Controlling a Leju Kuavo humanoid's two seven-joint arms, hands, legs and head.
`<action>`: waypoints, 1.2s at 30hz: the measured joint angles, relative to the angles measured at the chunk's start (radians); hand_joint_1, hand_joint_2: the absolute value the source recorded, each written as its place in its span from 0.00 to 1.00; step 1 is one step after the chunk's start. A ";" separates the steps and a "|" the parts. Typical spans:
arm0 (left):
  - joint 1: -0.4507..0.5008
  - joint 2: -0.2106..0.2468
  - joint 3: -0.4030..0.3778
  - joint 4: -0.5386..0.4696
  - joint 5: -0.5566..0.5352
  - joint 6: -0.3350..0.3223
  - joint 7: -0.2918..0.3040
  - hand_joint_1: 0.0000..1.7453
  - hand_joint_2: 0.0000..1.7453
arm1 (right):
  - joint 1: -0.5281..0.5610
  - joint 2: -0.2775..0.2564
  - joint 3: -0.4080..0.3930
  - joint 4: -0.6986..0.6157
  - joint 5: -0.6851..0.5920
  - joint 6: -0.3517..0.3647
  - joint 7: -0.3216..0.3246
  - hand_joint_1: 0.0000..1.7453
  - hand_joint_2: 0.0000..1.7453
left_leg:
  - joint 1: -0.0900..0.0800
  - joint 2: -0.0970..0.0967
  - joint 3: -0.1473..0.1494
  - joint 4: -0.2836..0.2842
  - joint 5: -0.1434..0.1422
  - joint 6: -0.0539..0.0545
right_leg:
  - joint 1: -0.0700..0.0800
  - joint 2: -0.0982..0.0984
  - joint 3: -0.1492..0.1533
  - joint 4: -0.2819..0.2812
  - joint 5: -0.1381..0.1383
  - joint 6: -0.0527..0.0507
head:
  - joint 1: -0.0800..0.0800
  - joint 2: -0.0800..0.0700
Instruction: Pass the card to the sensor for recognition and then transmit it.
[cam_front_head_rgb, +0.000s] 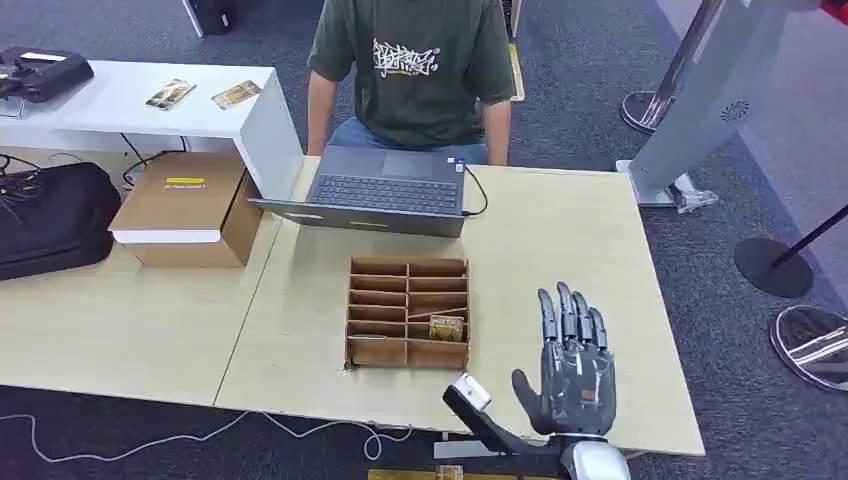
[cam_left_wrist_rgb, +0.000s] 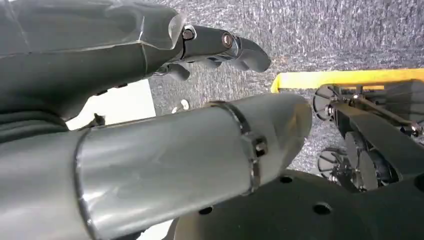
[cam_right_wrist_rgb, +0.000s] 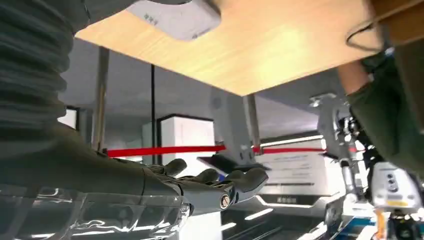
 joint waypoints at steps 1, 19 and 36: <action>0.000 -0.002 0.003 -0.003 0.000 0.000 0.000 0.00 0.00 | 0.008 0.012 0.004 0.000 0.000 0.011 -0.012 0.00 1.00 | 0.000 0.000 0.000 0.000 0.000 0.000 | 0.000 0.000 0.000 0.000 0.000 0.000 | 0.000 0.000; 0.000 -0.003 0.021 -0.011 -0.007 -0.002 0.010 0.00 0.00 | 0.008 0.138 0.013 0.161 -0.094 0.104 -0.040 0.00 1.00 | 0.000 0.001 0.000 0.000 0.000 0.000 | 0.000 0.000 0.000 0.000 0.000 0.000 | 0.000 0.000; -0.002 -0.004 0.022 -0.019 -0.018 -0.012 0.010 0.00 0.00 | -0.136 0.222 0.009 0.343 -0.088 0.048 -0.154 0.00 1.00 | 0.000 0.000 0.000 0.000 0.000 0.000 | 0.000 0.000 0.001 0.000 0.000 0.000 | 0.001 0.000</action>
